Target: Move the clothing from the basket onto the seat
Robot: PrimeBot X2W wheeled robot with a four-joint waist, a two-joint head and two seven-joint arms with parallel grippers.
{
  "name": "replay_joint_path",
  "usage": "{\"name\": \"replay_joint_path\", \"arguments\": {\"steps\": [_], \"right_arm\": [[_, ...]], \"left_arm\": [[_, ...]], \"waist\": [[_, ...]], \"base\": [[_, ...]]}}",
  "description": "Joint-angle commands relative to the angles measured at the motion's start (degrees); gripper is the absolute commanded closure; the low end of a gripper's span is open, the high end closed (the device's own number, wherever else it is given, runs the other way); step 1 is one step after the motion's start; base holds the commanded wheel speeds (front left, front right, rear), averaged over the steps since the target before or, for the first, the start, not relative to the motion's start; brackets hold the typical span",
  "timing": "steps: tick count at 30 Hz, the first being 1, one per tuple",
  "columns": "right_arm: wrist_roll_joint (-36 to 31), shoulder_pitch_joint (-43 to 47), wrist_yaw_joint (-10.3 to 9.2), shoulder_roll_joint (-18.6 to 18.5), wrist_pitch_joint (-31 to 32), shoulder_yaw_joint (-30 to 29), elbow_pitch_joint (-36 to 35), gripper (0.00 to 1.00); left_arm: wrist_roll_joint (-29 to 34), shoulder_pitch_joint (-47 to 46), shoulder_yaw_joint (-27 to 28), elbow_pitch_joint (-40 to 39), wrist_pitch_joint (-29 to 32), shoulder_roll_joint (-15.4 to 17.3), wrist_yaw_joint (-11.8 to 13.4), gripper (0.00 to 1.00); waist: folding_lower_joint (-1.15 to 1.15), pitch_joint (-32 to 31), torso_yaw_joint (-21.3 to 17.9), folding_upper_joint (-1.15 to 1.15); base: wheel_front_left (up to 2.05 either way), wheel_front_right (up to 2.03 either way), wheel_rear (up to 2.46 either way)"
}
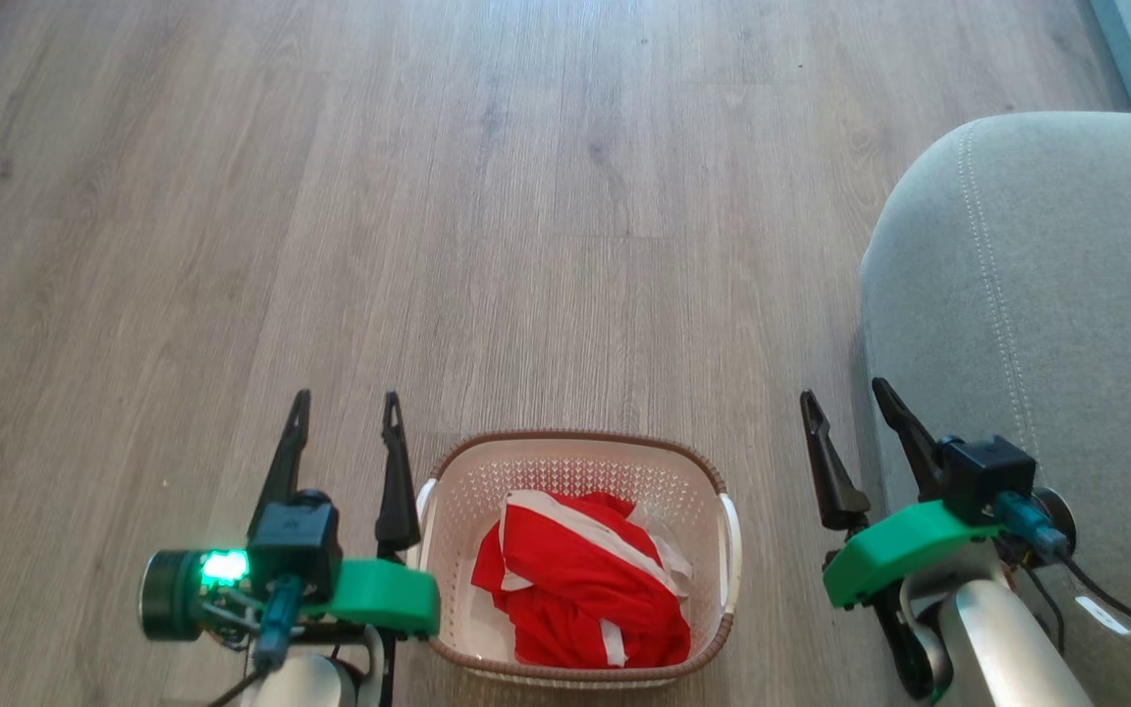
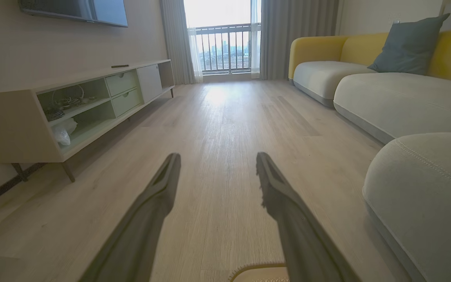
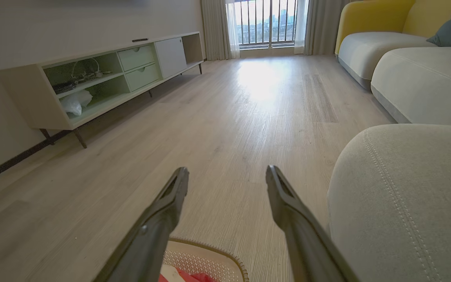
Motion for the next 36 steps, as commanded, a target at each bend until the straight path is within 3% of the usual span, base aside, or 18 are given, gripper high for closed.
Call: {"name": "replay_joint_path", "arguments": {"steps": [1, 13, 20, 25, 36], "right_arm": [[-0.68, -3.42, 0.00, -0.43, -0.72, 1.38, -1.56, 0.00], [-0.33, -3.71, 0.00, -0.43, -0.72, 0.57, -1.32, 0.00], [0.53, -4.03, 0.00, -0.42, -0.72, 0.24, -0.97, 0.00], [-0.81, -4.31, 0.00, -0.42, -0.72, -1.05, 0.18, 0.00], [-5.21, -8.00, 0.00, -0.45, -0.72, -4.47, -1.87, 0.00]], "left_arm": [[0.98, -1.57, 2.18, -1.50, -0.71, -0.40, -0.39, 0.00], [1.63, -1.49, 4.17, -1.10, -0.71, -1.28, -3.20, 0.00], [0.46, -1.64, 3.59, -0.60, -0.71, -1.31, -3.74, 0.00], [-0.54, -1.80, 2.06, 2.27, -0.71, -1.31, -5.68, 0.00], [-1.33, -9.66, -2.19, 12.46, -0.71, -1.32, -10.29, 0.00]], "waist": [[0.00, 0.04, -0.06, 0.00], [0.00, 0.51, -0.40, 0.00], [0.00, 1.35, -1.01, 0.00], [0.00, 3.03, -1.89, 0.00], [0.00, 17.63, -5.47, 0.00]], "base": [[0.00, 0.00, 0.00], [0.00, 0.00, 0.00], [0.00, 0.00, 0.00], [0.00, 0.00, 0.00], [0.00, 0.00, 0.00]]}}
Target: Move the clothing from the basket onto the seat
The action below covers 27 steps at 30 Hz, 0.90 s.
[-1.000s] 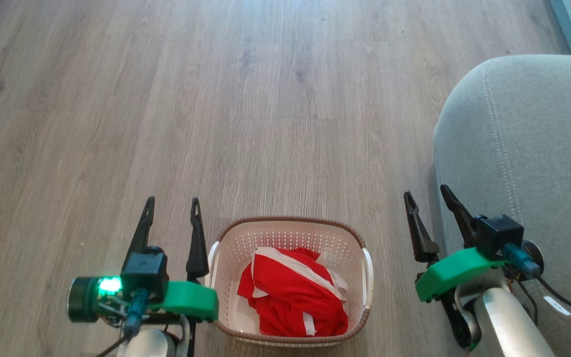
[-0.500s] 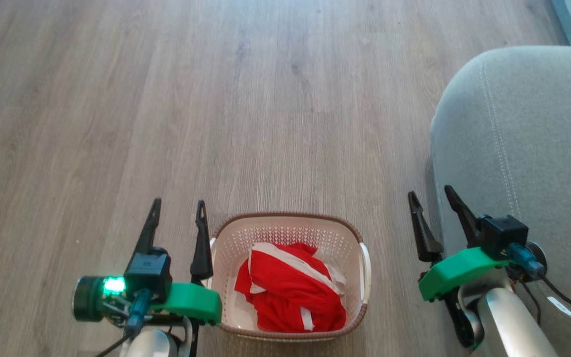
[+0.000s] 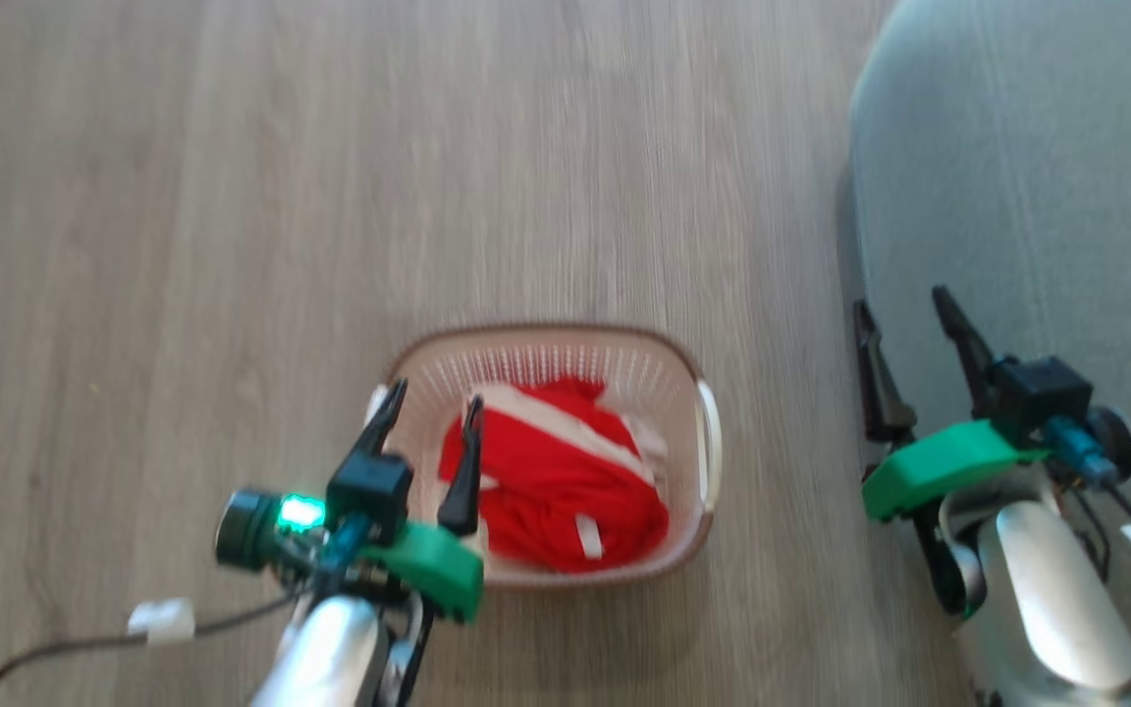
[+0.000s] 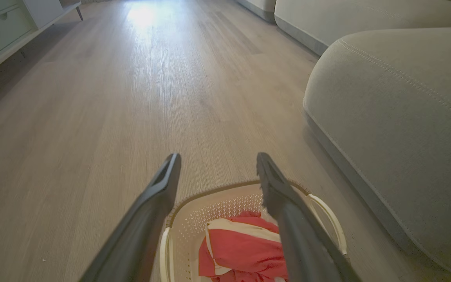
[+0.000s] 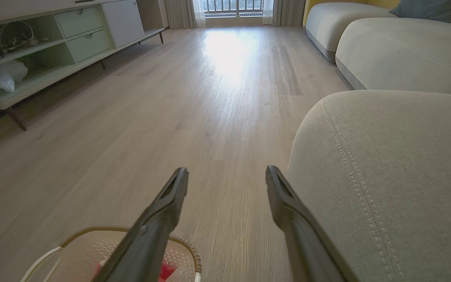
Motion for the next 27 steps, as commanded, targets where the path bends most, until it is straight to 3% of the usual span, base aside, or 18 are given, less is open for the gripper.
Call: {"name": "replay_joint_path", "arguments": {"steps": [1, 13, 19, 27], "right_arm": [[-0.58, -1.97, -0.01, -0.48, -0.60, 0.87, -2.25, 0.00], [-1.70, -6.10, -0.01, -0.64, -0.60, -0.16, -9.21, 0.00], [-1.27, -7.62, -0.01, -0.47, -0.60, 2.11, -11.08, 0.00], [0.18, -8.75, -0.01, -0.41, -0.60, 4.80, -13.19, 0.00]], "left_arm": [[0.30, -2.99, 1.27, -0.46, -0.55, -0.19, -0.65, 0.00], [5.11, -19.19, -3.91, 17.21, -0.55, -0.19, -6.60, 0.00], [7.26, -27.85, -6.90, 28.19, -0.55, -0.01, -9.50, 0.00], [14.00, -38.30, -15.46, 41.26, -0.55, 1.36, -13.41, 0.00]], "waist": [[-0.01, 6.05, -1.97, 0.00], [-0.01, 23.60, -6.02, 0.00], [-0.01, 29.66, -7.94, 0.00], [-0.01, 35.30, -9.36, 0.00]], "base": [[0.00, 0.00, 0.00], [0.00, 0.00, 0.00], [0.00, 0.00, 0.00], [0.00, 0.00, 0.00]]}}
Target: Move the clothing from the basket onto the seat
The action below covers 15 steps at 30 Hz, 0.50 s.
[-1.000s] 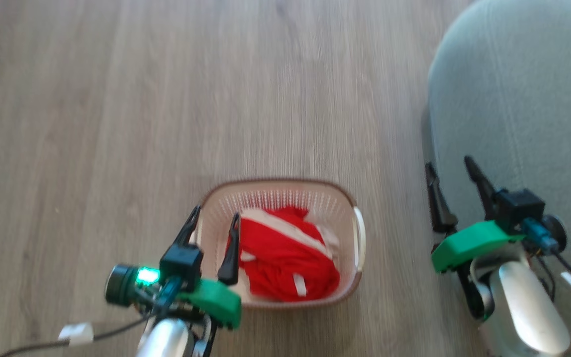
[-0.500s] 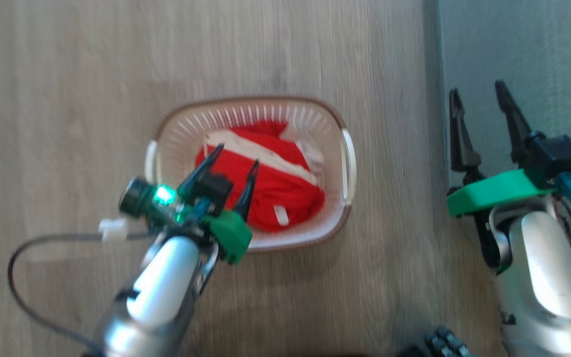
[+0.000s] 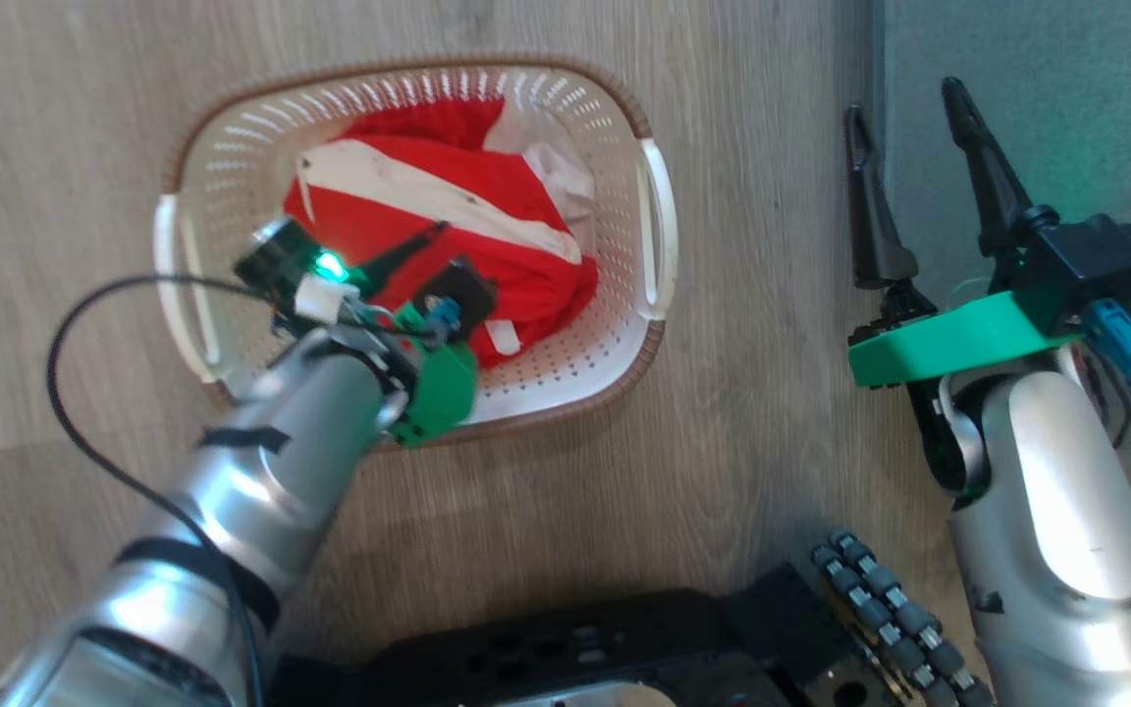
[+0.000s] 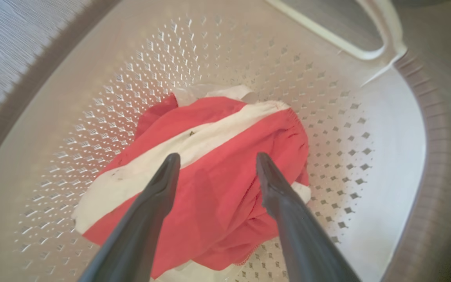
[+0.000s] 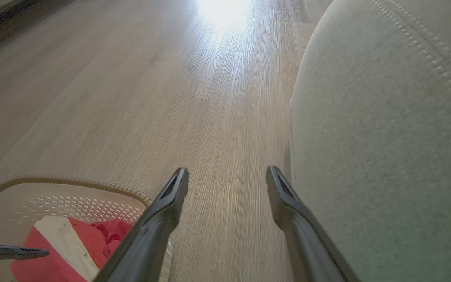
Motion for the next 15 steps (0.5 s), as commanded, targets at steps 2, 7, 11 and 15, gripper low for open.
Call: {"name": "replay_joint_path", "arguments": {"steps": [2, 7, 11, 15], "right_arm": [[0.56, 0.89, -0.01, -0.03, -0.54, 2.06, -2.10, 0.00], [0.88, 0.44, -0.01, -0.03, -0.54, 2.58, -2.49, 0.00], [0.67, 0.12, -0.01, -0.02, -0.54, 3.07, -2.76, 0.00], [0.59, -0.18, -0.01, -0.02, -0.54, 3.50, -2.94, 0.00]], "left_arm": [[1.38, -2.59, -0.71, 4.38, -0.54, 1.60, -0.18, 0.00], [3.06, -7.94, -2.58, 13.38, -0.31, 1.45, 0.88, 0.00], [4.24, -10.99, -4.01, 16.14, 0.82, 1.33, 2.09, 0.00], [6.12, -13.51, -6.23, 17.12, 2.37, 1.24, 2.97, 0.00]], "waist": [[-0.01, 3.43, -1.52, 0.00], [-0.01, 5.60, -1.86, 0.00], [-0.01, 7.05, -2.01, 0.00], [-0.01, 8.31, -1.97, 0.00]], "base": [[0.00, 0.00, 0.00], [0.00, 0.00, 0.00], [0.00, 0.00, 0.00], [0.00, 0.00, 0.00]]}}
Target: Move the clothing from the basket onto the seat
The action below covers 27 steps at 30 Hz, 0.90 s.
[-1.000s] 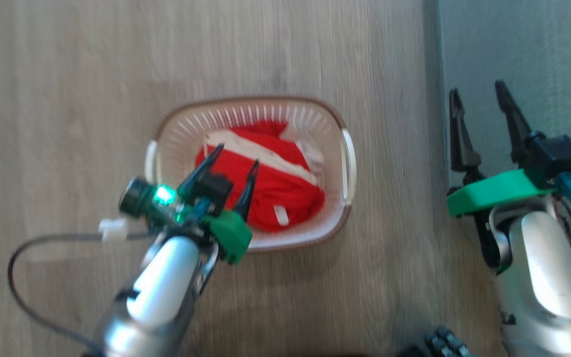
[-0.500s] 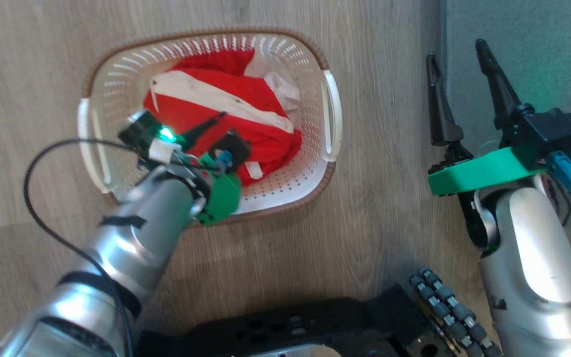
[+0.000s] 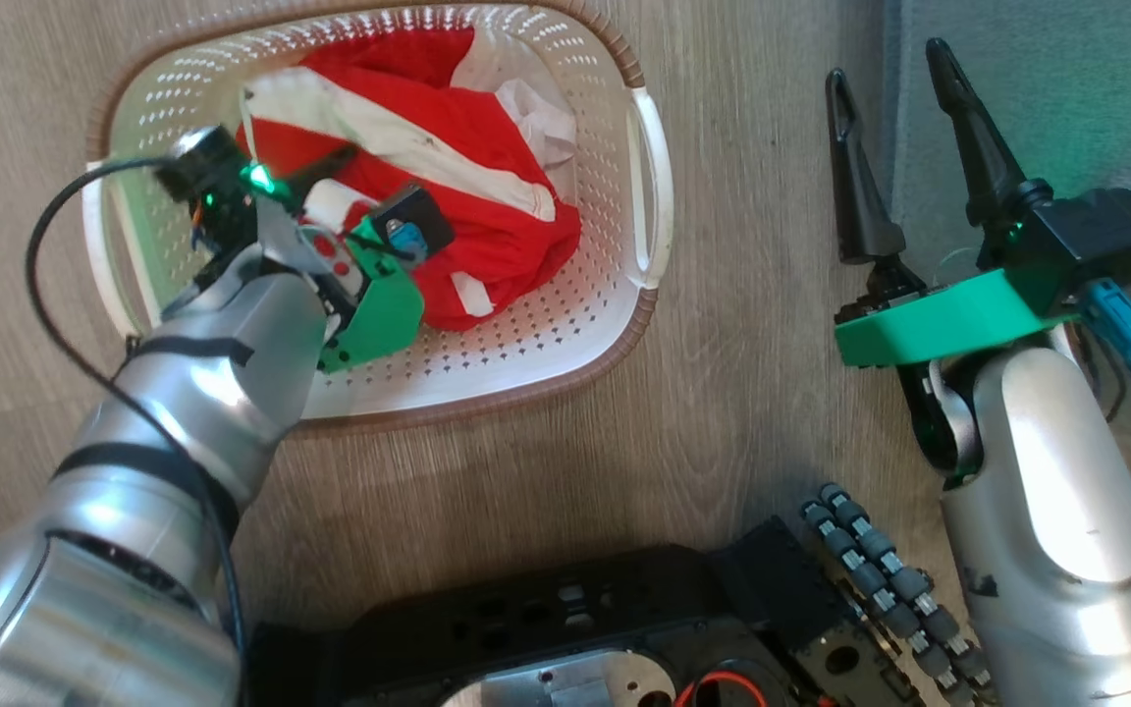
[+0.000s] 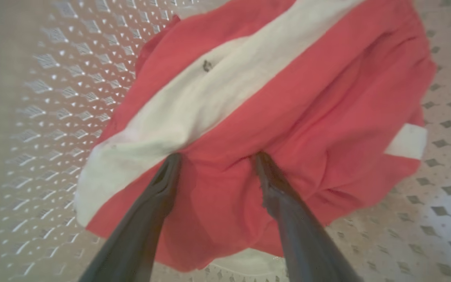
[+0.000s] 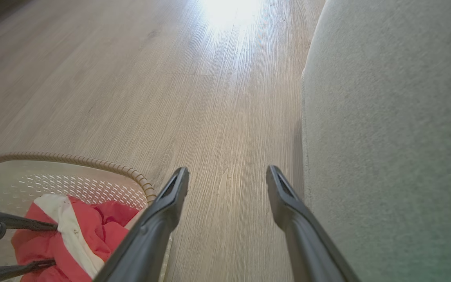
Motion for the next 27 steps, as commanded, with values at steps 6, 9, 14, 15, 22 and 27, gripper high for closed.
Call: {"name": "replay_joint_path", "arguments": {"steps": [6, 9, 14, 15, 22, 27], "right_arm": [[-0.26, 1.66, -0.01, -0.04, -0.52, 1.93, -1.72, 0.00], [-0.31, 1.44, -0.01, -0.04, -0.52, 2.18, -1.96, 0.00], [-0.29, 1.46, -0.01, -0.04, -0.52, 2.65, -2.24, 0.00], [-0.26, 1.48, -0.01, -0.04, -0.52, 2.75, -2.31, 0.00], [0.05, 1.56, -0.01, -0.04, -0.52, 3.04, -2.43, 0.00], [0.15, 1.15, -0.01, -0.04, -0.52, 2.94, -2.32, 0.00]], "left_arm": [[0.40, -2.01, -0.67, 0.37, 4.05, 0.38, -0.71, 0.00], [-0.56, -2.74, -0.45, 0.49, 5.95, 0.15, -1.72, 0.00], [-1.53, -3.16, -0.69, 0.59, 8.96, -0.08, -2.75, 0.00], [-1.74, -3.16, -0.69, 0.60, 9.54, -0.11, -2.79, 0.00], [-4.18, -2.55, 0.28, 0.64, 13.48, -0.27, -2.43, 0.76], [-5.64, -2.38, 0.47, 0.65, 14.91, -0.37, -2.95, 1.00]], "waist": [[0.00, 1.93, -0.02, 0.00], [0.00, 2.62, -0.14, 0.00], [0.00, 3.15, -0.34, 0.00], [0.00, 3.23, -0.40, 0.00], [0.00, 3.53, -0.59, 0.00], [0.00, 3.53, -0.48, 0.00]], "base": [[0.00, 0.00, 0.00], [0.00, 0.00, 0.00], [0.00, 0.00, 0.00], [0.00, 0.00, 0.00], [0.00, 0.00, 0.00], [0.00, 0.00, 0.00]]}}
